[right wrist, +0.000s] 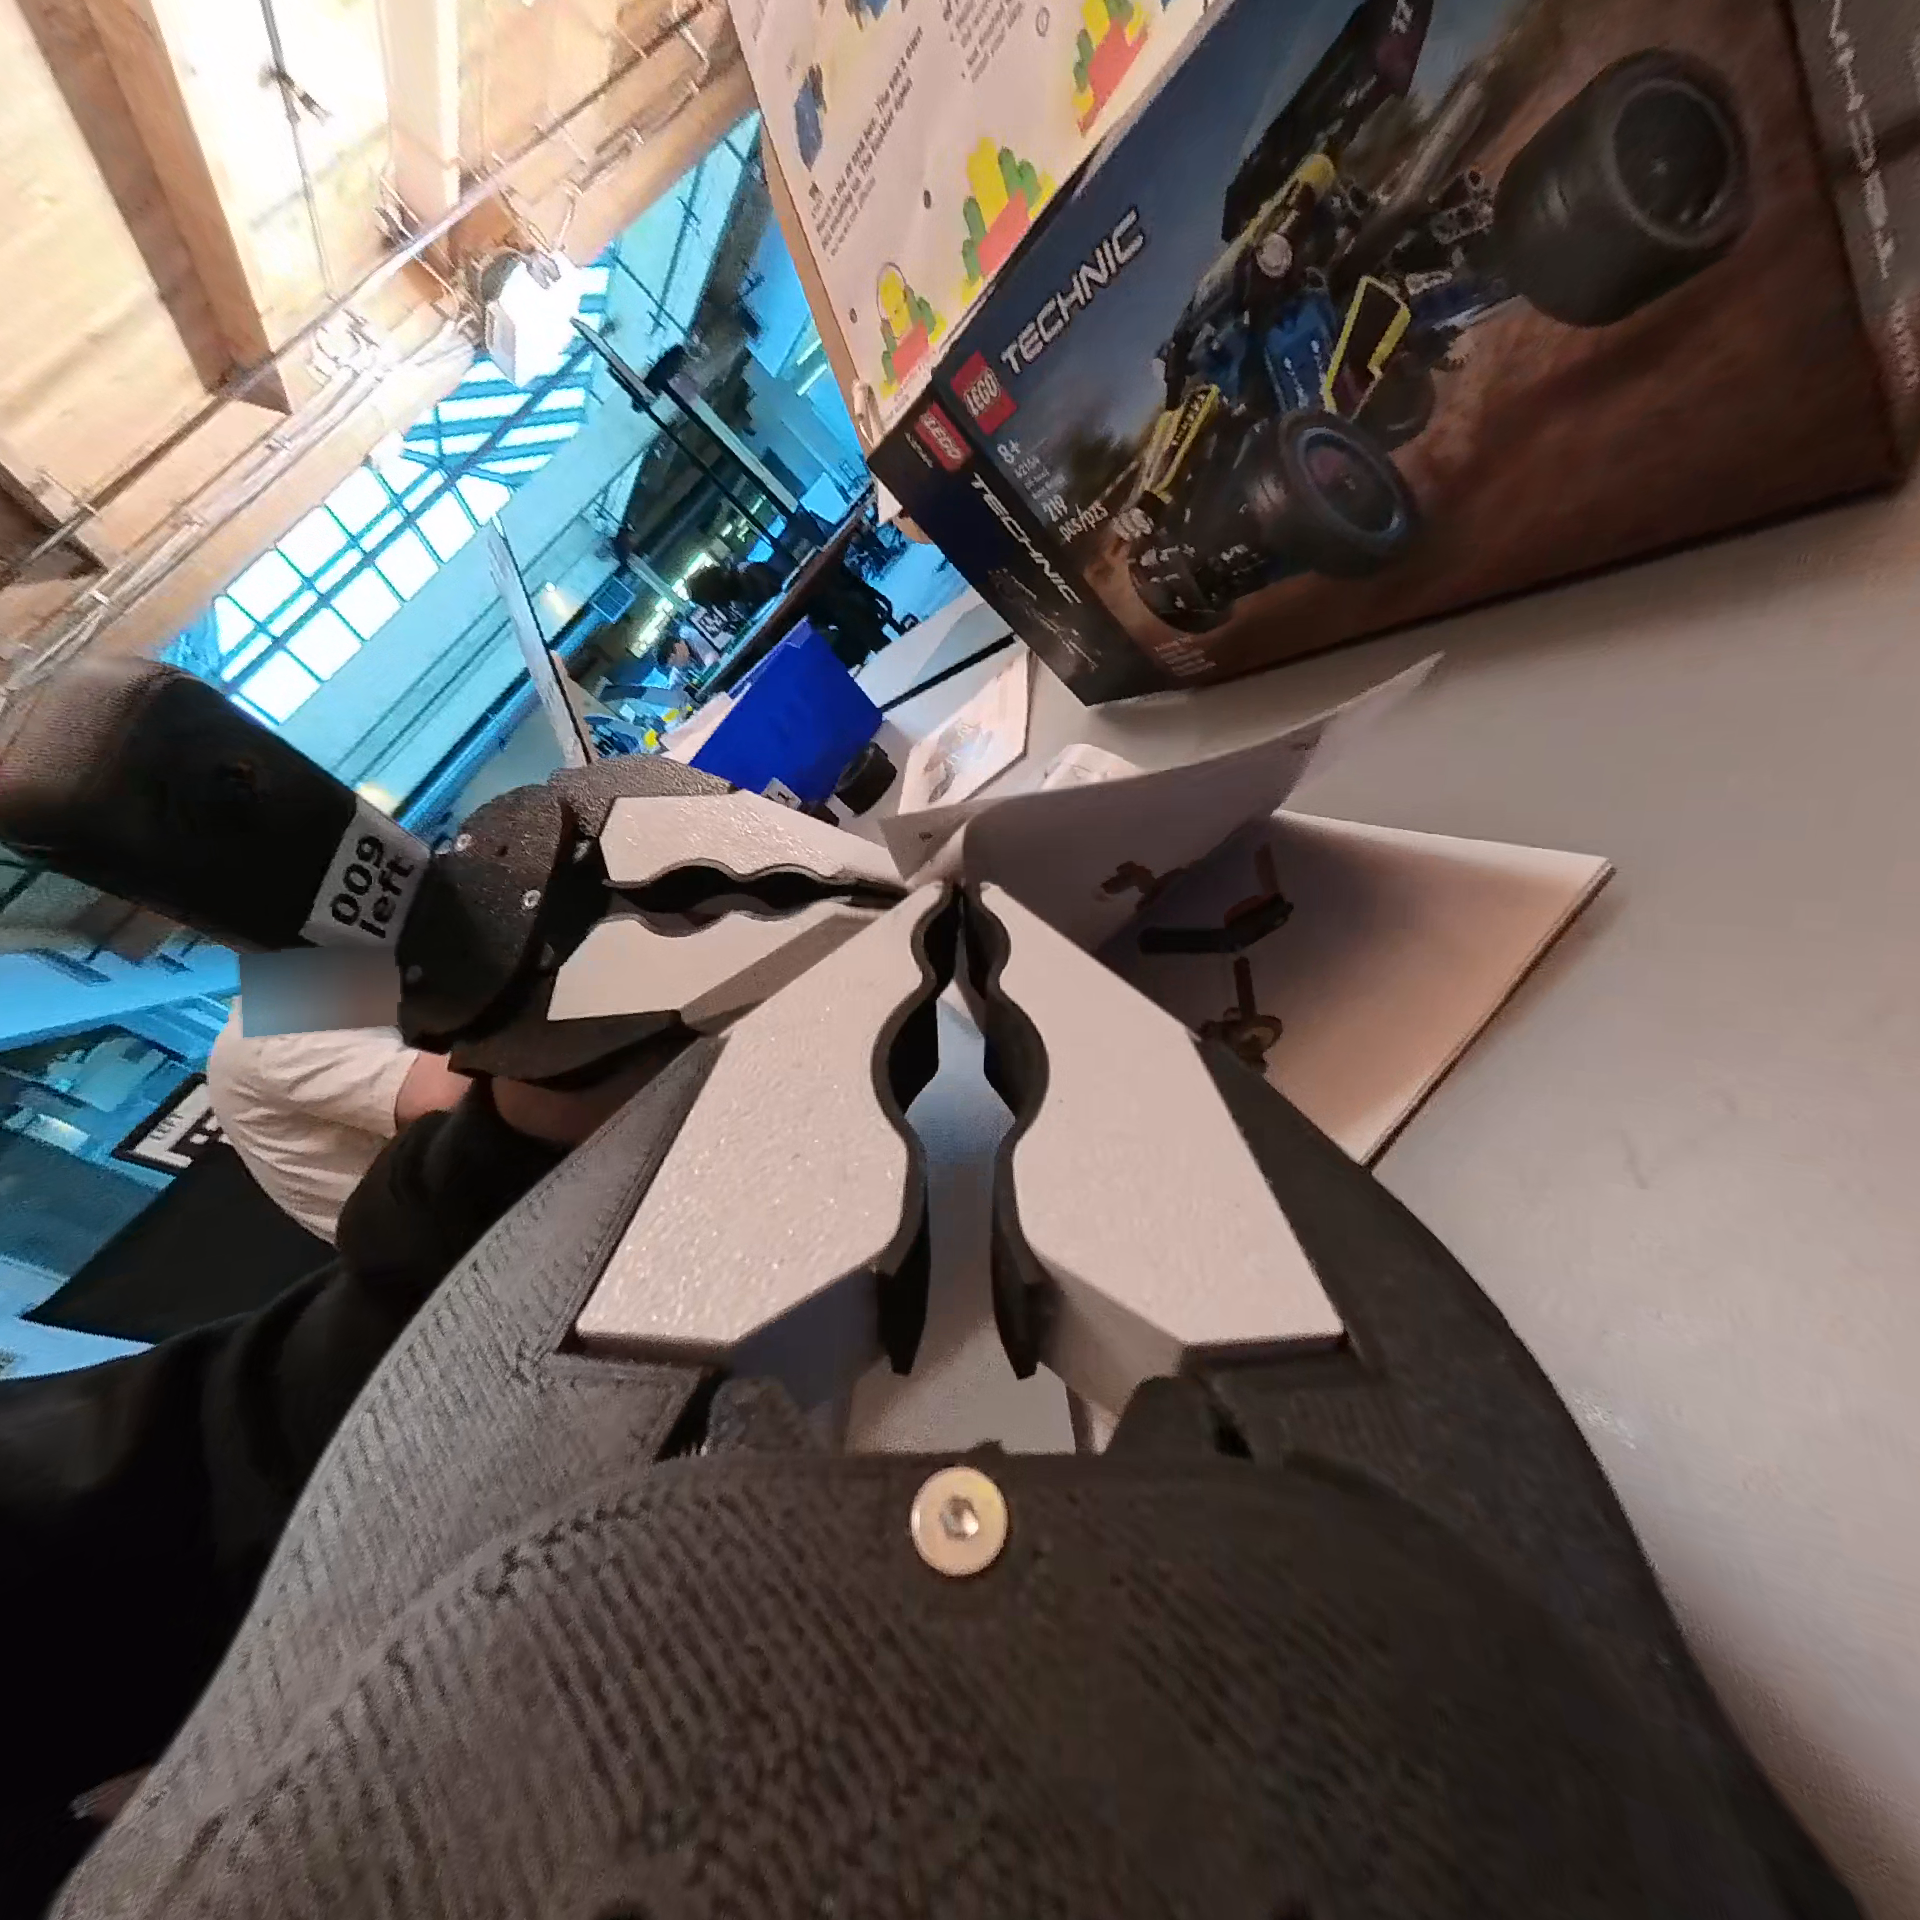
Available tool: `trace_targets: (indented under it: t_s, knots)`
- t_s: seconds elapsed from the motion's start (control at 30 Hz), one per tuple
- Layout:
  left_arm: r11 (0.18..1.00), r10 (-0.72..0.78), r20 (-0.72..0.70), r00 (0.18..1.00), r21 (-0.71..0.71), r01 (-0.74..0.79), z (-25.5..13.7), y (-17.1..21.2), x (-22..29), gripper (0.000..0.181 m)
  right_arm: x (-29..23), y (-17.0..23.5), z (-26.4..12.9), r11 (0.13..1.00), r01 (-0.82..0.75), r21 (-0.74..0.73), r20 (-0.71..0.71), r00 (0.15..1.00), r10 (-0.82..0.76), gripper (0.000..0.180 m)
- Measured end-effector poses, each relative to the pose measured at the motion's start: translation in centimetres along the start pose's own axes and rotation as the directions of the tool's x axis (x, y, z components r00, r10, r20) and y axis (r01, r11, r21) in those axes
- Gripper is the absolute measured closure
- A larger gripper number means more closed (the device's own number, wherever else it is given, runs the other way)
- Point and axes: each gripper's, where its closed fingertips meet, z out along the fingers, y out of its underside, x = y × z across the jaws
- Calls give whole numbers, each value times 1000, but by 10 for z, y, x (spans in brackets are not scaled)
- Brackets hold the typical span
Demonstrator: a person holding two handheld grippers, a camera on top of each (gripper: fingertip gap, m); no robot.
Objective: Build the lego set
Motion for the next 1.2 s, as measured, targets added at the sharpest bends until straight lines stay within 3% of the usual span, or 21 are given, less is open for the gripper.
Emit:
trace_targets:
  t_s: [0.23,0.4,0.5,0.67,0.93,1.07,1.2]
  knots:
    - [1000,2,-6,1000,-10,-2,3,5,1,181,0,3,-1,999,51,-10,1,999,-51,180]
    - [1000,-1,-8,1000,-5,1,4,6,0,181,-6,-1,-3,998,-65,14,74,995,64,178]
    - [1000,15,-12,1000,-8,-15,5,6,2,181,-4,0,-4,989,-146,9,93,985,144,163]
    - [997,66,-8,998,-35,-66,8,8,6,181,2,1,-7,980,-198,15,90,977,195,163]
    - [992,120,-1,993,-49,-120,9,7,9,181,5,4,-7,983,-183,-3,64,981,182,180]
    - [989,131,-6,991,-61,-131,10,10,10,181,8,7,-6,993,-115,-21,21,993,115,180]
    - [1000,8,-98,995,-12,-9,6,6,16,168,9,9,-6,996,-86,-37,6,996,86,180]
